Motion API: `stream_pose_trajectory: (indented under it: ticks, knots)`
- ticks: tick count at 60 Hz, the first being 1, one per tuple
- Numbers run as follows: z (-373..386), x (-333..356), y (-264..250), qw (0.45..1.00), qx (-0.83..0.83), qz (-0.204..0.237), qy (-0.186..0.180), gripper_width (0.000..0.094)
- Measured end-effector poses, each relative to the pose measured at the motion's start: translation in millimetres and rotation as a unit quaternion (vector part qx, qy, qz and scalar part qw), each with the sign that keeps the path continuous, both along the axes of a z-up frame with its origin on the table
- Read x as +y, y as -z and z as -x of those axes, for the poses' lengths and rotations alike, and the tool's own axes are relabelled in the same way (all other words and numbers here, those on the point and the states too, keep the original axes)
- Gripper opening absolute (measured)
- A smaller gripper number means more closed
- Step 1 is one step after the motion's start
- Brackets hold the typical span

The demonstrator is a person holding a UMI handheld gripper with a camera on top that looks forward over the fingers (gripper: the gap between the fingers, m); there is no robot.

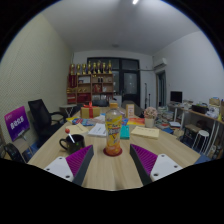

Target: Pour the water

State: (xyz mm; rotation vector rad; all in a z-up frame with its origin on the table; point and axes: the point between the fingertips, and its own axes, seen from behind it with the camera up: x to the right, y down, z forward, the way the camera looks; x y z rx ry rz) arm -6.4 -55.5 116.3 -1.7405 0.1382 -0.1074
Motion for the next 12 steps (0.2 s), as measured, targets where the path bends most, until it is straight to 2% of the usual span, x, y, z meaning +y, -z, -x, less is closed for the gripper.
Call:
stream_pose_trajectory:
  ticks: [5, 12]
  knots:
    - [4.5, -36.8, -1.7, 1.000, 0.009, -0.003, 0.002, 0.0828]
    - [16.0, -71.8, 5.3, 0.999, 0.031, 0.002, -0.014, 0.0826]
